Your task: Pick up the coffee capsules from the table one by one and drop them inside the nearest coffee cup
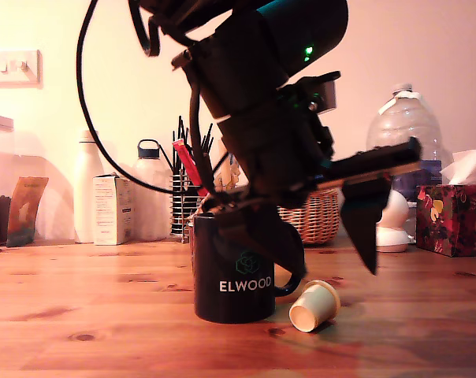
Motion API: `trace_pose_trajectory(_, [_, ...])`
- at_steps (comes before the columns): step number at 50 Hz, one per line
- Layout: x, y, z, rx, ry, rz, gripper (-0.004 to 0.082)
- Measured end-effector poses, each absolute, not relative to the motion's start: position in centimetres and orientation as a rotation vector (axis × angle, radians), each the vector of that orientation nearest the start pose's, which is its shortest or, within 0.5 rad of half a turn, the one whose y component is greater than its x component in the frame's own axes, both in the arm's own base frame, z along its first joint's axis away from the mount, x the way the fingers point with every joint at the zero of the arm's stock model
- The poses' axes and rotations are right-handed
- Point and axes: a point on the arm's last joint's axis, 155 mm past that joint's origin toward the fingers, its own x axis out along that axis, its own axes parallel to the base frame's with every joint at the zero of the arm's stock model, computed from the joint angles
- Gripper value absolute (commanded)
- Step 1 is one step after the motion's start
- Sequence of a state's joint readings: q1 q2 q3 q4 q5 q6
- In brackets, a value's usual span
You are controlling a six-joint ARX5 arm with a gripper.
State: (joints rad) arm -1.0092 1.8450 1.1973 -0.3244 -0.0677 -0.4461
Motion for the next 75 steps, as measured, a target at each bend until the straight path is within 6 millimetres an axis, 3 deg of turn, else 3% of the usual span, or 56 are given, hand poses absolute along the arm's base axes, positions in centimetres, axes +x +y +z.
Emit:
trace_pose_trajectory(10, [25.7, -38.4, 3.8, 0.142, 1.066, -0.634, 0.0571])
trace_pose_trajectory(19, [25.7, -39.2, 3.9, 0.141, 1.075, -0.648, 0.0571])
trace_pose_trajectory(45, [26.3, -38.3, 3.6, 0.166, 1.068, -0.602, 0.0568])
trace_pose_trajectory(55, [25.5, -38.0, 3.3, 0.211, 1.074, -0.581, 0.0568])
trace_pose_trajectory(75, [25.3, -39.6, 5.1, 0.268, 0.971, -0.554, 0.0565])
